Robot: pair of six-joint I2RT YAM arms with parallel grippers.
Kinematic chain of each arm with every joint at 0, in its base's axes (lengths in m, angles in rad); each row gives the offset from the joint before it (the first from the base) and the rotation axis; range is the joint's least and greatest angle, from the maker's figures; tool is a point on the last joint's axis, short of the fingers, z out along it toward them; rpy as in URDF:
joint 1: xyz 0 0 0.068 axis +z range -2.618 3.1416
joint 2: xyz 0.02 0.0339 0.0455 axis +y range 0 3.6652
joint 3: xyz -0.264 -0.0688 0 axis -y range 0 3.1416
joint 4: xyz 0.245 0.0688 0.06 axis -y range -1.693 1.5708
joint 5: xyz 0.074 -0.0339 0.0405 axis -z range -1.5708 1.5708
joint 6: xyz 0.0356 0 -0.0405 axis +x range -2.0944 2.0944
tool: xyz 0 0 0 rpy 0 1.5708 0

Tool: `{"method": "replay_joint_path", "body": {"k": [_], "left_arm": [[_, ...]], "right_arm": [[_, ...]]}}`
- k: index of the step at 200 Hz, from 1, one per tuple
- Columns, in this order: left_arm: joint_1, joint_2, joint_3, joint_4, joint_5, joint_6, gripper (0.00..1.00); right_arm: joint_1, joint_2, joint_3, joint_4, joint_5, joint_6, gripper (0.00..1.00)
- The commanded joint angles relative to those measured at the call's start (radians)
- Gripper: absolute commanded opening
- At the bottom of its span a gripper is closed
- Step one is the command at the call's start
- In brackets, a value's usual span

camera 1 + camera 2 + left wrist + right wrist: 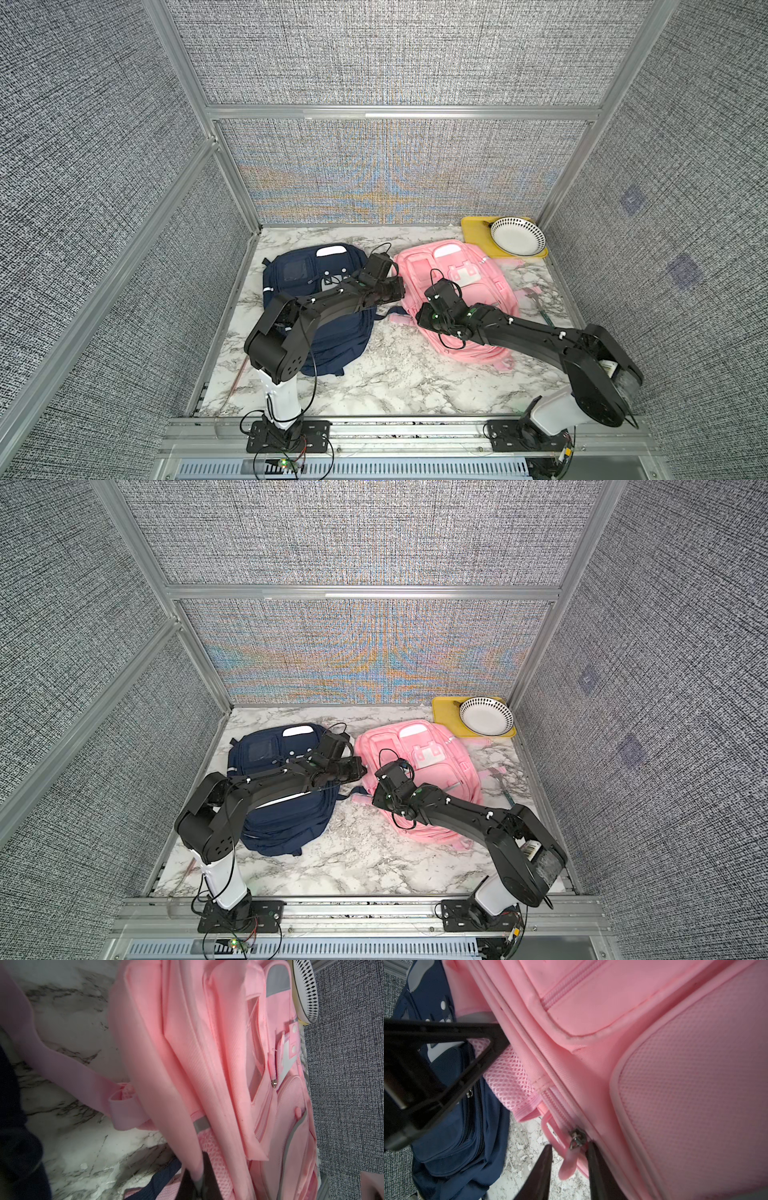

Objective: Zip up the backpack
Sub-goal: Zip the zipper on the backpack.

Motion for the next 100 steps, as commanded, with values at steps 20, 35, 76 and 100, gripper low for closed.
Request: {"method": "replay_joint_path", "body": {"k": [20,35,76,100], "left_arm": [[0.0,-0.022,-0.004,0.06,0.024,-0.001,0.0],[0.0,-0.025,-0.008,0.061,0.021,-0.004,0.0],[0.0,-0.024,-0.007,0.062,0.014,-0.005,0.0],[0.001,-0.022,-0.002,0.059,0.012,-0.003,0.0]], "right_arm": [[0.008,0.033,0.033,-0.07,-0.007,-0.032,0.15],[0.009,0.029,0.025,-0.074,-0.015,-0.036,0.1],[0.01,-0.001,-0.017,-0.086,-0.022,-0.038,0.0],[0.009,-0.008,-0.025,-0.098,-0.017,-0.048,0.0]]}}
